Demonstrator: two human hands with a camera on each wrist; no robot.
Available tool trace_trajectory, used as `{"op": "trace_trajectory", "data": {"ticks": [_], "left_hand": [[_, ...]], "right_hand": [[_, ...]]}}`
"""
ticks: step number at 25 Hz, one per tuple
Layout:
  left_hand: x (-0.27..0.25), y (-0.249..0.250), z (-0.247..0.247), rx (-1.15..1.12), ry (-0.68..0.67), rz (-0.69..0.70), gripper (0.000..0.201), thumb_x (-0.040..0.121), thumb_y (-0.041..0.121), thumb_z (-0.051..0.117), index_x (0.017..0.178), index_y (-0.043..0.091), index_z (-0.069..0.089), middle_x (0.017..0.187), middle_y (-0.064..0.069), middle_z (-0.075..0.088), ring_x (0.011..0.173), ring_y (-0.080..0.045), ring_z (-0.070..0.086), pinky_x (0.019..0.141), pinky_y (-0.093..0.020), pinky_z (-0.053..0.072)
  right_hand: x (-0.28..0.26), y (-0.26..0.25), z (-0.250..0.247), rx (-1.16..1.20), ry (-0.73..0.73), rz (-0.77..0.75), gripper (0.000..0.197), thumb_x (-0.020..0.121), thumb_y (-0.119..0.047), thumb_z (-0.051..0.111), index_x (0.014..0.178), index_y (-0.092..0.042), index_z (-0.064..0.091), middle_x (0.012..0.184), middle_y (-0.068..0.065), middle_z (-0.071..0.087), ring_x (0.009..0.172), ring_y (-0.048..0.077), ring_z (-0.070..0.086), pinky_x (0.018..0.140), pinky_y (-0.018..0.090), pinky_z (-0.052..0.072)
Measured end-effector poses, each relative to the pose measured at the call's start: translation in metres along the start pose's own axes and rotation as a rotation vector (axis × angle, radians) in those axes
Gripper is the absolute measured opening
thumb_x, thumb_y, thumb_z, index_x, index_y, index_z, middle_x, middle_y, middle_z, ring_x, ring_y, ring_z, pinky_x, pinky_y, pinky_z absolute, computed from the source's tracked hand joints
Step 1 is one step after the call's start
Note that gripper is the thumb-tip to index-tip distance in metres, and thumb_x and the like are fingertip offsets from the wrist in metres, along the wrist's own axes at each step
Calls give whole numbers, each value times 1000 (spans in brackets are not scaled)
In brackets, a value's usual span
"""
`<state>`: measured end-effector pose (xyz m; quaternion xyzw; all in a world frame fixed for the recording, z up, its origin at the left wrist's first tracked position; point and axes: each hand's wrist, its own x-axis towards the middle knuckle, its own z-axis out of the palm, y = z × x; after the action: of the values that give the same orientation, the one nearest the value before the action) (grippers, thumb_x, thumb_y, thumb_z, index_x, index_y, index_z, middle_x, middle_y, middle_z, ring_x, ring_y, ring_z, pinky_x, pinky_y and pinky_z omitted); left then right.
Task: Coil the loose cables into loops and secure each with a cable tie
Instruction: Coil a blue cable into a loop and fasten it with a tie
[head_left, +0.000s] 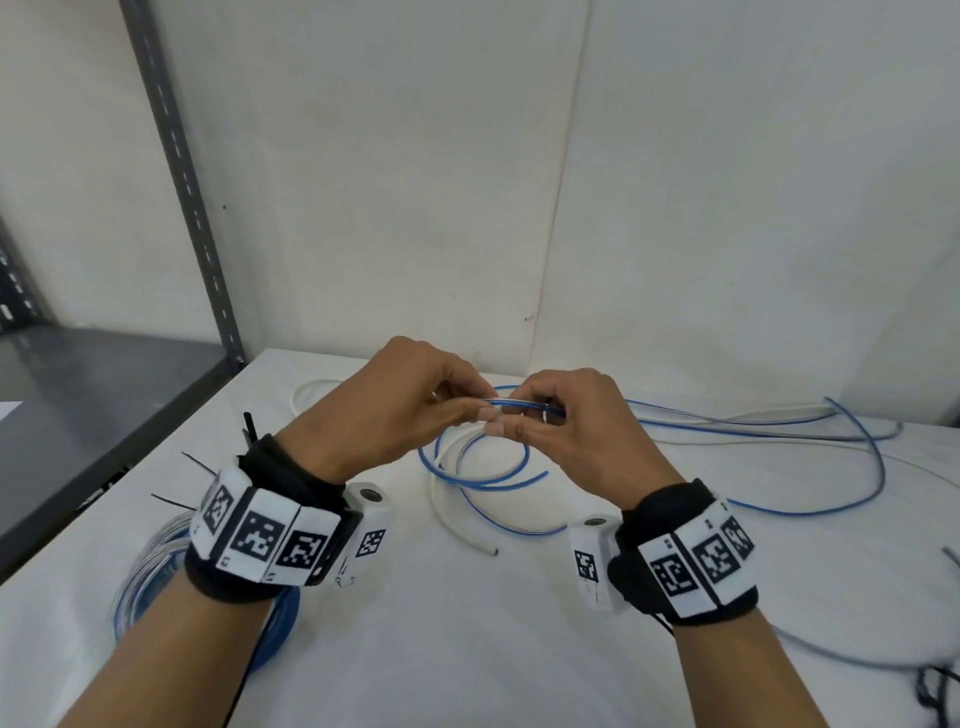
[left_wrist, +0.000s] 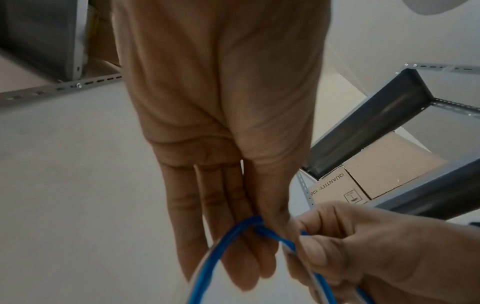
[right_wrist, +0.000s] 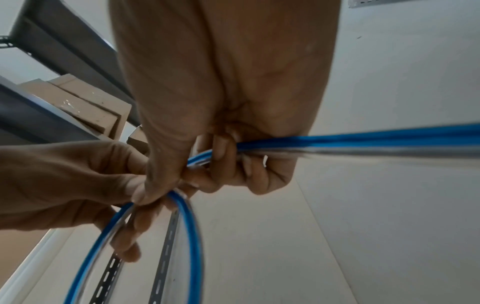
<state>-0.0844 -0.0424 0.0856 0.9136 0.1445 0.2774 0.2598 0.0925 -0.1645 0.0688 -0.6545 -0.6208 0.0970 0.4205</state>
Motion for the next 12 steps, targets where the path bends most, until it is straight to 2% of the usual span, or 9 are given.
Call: {"op": "trace_trajectory", "data": {"ticks": [2, 4, 6, 12], "left_hand": [[0, -2, 1, 86, -56, -15, 15, 95, 20, 71, 106, 20, 79, 78, 11, 75, 75, -4, 71, 76, -28, 57], [-1, -3, 4, 159, -76, -18, 15, 96, 22, 68, 108, 20, 78, 82, 11, 75, 77, -3, 70, 78, -30, 57], [-2, -4, 6, 177, -50, -14, 14, 95, 24, 67, 104, 20, 77, 85, 10, 75, 79, -3, 69, 75, -29, 57], [1, -3, 5, 128, 61, -11, 7, 89, 24, 77, 92, 18, 78, 77, 10, 73, 75, -3, 68, 68, -12, 46]], "right_hand": [[2, 4, 0, -2, 47, -10, 13, 82, -34, 83, 78, -26, 73, 69, -6, 65, 63, 9, 55, 58, 18, 39], [3, 7, 3, 14, 81, -34, 11, 84, -31, 82, 84, -22, 75, 77, -3, 67, 70, 10, 59, 63, 19, 43], [3, 8, 7, 31, 116, -67, 8, 85, -27, 81, 86, -21, 75, 78, -6, 65, 71, 6, 57, 63, 13, 40], [5, 9, 10, 130, 182, -110, 8, 89, -23, 77, 94, -18, 79, 78, -12, 61, 71, 2, 56, 65, 11, 38]]}}
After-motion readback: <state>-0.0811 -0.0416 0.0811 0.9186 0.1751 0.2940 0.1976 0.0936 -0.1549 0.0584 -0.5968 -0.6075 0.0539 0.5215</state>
